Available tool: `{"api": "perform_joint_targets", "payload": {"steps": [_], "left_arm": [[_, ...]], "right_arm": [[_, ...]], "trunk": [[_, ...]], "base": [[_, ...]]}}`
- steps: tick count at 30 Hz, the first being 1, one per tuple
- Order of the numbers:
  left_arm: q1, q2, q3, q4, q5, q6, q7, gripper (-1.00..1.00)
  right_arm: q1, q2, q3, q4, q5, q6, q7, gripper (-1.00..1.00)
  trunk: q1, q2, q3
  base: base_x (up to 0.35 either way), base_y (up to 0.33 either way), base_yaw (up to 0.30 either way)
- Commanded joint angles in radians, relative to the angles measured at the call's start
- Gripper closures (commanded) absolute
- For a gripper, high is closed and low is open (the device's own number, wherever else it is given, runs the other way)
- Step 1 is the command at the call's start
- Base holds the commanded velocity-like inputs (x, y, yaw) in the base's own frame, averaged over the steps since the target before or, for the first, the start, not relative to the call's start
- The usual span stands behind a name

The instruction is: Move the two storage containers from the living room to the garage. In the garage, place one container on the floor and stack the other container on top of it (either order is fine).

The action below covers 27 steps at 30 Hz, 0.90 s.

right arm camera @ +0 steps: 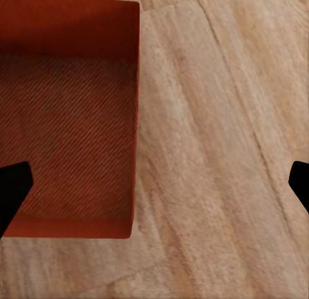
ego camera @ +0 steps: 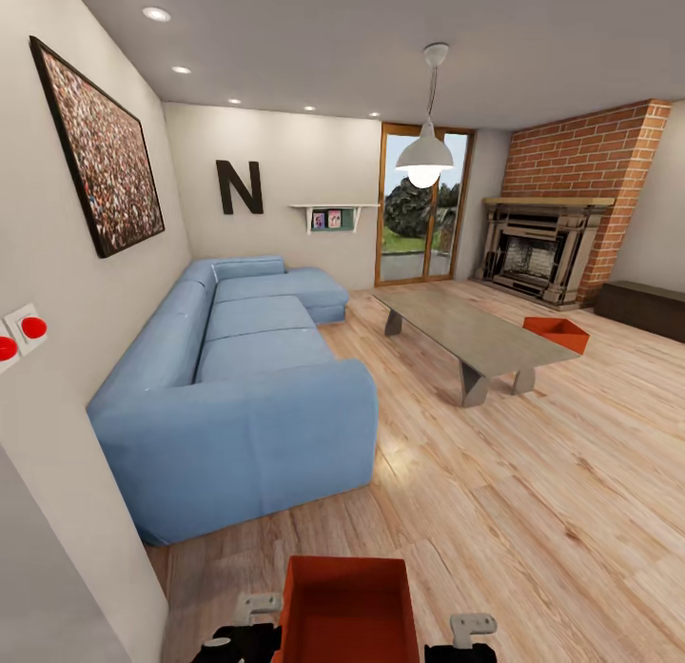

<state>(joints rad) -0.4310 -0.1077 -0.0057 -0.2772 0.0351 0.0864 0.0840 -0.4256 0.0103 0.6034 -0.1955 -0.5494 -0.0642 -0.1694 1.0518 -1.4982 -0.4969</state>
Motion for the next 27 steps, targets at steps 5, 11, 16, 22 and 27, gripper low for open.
{"api": "perform_joint_targets", "payload": {"steps": [5, 11, 16, 22, 27], "left_arm": [[0.0, 0.001, -0.004, 0.001, 0.006, 0.01, 0.003, -1.0], [0.0, 0.001, -0.004, 0.002, 0.006, 0.01, 0.001, -1.0], [0.0, 0.002, -0.005, 0.003, 0.006, 0.01, -0.004, -1.0], [0.0, 0.002, -0.005, 0.003, 0.006, 0.01, -0.004, -1.0], [0.0, 0.002, -0.005, 0.003, 0.006, 0.01, -0.003, -1.0]], "right_arm": [[-0.001, 0.0, 0.009, -0.001, -0.004, 0.001, -0.005, -1.0], [-0.001, -0.001, 0.009, -0.001, -0.005, 0.01, -0.016, -1.0], [-0.001, -0.002, 0.009, -0.002, -0.007, 0.009, -0.03, -1.0], [-0.001, -0.001, 0.009, -0.002, -0.007, 0.007, -0.031, -1.0], [-0.001, -0.001, 0.009, -0.002, -0.007, 0.002, -0.032, -1.0]], "trunk": [[0.019, -0.036, -0.017], [0.042, -0.078, -0.036], [0.061, -0.113, -0.057], [0.084, -0.155, -0.084], [0.104, -0.19, -0.101]], "base": [[0.0, 0.0, 0.0], [0.0, 0.0, 0.0], [0.0, 0.0, 0.0], [0.0, 0.0, 0.0], [0.0, 0.0, 0.0]]}}
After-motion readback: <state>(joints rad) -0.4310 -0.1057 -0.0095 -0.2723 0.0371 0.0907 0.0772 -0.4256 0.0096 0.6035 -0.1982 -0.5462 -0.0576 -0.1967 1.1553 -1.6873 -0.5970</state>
